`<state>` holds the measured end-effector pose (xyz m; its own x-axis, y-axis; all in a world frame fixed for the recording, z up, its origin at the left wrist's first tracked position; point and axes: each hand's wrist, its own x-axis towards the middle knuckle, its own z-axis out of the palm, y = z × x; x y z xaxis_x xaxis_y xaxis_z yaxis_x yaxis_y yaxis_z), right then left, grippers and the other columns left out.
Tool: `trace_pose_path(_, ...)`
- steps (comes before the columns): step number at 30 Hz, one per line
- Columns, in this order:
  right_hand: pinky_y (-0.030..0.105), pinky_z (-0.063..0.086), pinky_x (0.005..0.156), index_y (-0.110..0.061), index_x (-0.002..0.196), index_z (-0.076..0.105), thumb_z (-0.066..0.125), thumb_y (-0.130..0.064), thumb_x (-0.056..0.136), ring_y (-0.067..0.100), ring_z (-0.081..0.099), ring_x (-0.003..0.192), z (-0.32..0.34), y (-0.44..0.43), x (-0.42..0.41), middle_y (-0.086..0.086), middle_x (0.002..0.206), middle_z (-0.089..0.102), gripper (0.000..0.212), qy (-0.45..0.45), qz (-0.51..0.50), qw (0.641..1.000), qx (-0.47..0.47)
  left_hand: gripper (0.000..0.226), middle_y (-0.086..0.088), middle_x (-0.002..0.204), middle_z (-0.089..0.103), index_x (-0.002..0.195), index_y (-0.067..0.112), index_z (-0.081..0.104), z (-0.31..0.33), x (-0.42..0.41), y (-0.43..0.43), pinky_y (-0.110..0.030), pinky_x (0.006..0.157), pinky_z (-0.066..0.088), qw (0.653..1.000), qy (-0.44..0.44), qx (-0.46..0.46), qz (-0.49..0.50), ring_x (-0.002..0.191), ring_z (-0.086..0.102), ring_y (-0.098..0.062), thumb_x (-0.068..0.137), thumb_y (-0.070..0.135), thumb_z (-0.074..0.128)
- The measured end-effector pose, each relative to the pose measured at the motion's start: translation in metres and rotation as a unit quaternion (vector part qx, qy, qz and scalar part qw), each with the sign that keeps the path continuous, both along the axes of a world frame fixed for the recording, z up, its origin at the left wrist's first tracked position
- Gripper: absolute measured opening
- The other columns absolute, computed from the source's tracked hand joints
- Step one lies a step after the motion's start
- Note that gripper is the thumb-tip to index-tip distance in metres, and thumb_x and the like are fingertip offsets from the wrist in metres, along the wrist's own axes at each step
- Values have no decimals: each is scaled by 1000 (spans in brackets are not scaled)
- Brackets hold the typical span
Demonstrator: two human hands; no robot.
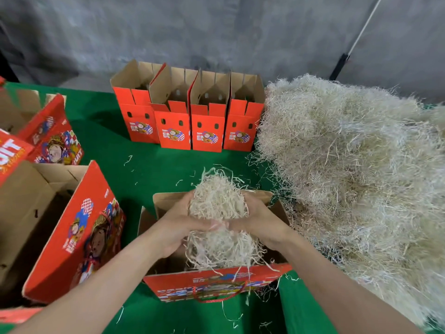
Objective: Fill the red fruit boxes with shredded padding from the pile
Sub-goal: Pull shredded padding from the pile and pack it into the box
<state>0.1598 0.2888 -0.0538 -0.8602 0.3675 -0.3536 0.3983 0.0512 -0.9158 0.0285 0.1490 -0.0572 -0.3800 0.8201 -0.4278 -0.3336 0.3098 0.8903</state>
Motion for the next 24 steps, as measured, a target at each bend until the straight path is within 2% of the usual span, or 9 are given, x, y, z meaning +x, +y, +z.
trace_pose_path(2,33,31,108,-19,134,36,83,-15,62,8,51,114,8,7,8,-6,116,55,86,-8,-19,999,-43,85,8,105,68,136,25,40,1,-10,-5,-32,89,51,998,-11,-15,65,95,65,-8,64,-5,73)
trace_pose_path(4,35,29,105,-21,142,23,83,-21,49,14,48,113,13,23,19,-7,125,44,111,-37,-85,994,-57,94,-5,123,60,139,16,39,1,-28,-14,-45,102,39,991,-43,-20,128,115,56,-21,53,-7,71)
trace_pose_path(8,41,16,110,-19,145,18,79,-14,52,23,33,129,13,46,37,-15,122,30,111,-28,-132,988,-75,106,-7,129,56,142,20,32,1,-40,-31,-45,112,22,990,-67,-20,122,121,47,-18,49,-4,75)
trace_pose_path(11,29,34,104,-31,129,33,78,-13,61,7,57,104,19,45,38,-14,102,56,84,-8,-74,992,-98,76,-3,88,72,119,8,53,7,-37,-32,-34,81,54,979,-186,74,46,79,66,-17,47,2,79)
trace_pose_path(13,18,51,80,-24,117,48,72,-11,69,9,65,93,21,40,34,-2,101,69,55,7,-13,995,-103,58,-8,89,67,104,8,63,9,-34,-28,-32,64,54,964,-235,120,-18,74,65,-22,48,15,79)
trace_pose_path(16,33,34,106,-16,141,30,76,-25,58,11,48,121,22,30,26,3,131,51,95,9,-30,996,-80,48,-9,103,61,112,9,61,4,-25,-17,-31,62,51,985,-153,79,-14,80,61,-19,65,10,70)
trace_pose_path(19,41,19,111,-24,146,14,80,-41,52,6,30,127,19,18,13,-18,132,33,116,0,-21,998,-60,49,-5,104,69,115,10,56,4,-9,-4,-25,64,52,998,-26,53,7,85,65,-17,69,2,69)
trace_pose_path(21,23,44,93,-21,140,27,79,-29,66,1,50,111,10,8,5,-2,124,50,91,-16,-18,1000,-16,52,1,101,72,114,16,56,2,0,2,-22,72,54,997,59,43,2,89,68,-13,69,-5,73)
trace_pose_path(24,8,48,62,-22,139,27,73,-11,76,-9,55,83,5,3,1,-3,99,53,79,-22,-53,998,24,58,-1,106,66,116,21,57,3,-2,0,-32,81,53,991,135,7,8,89,67,-18,67,-4,77)
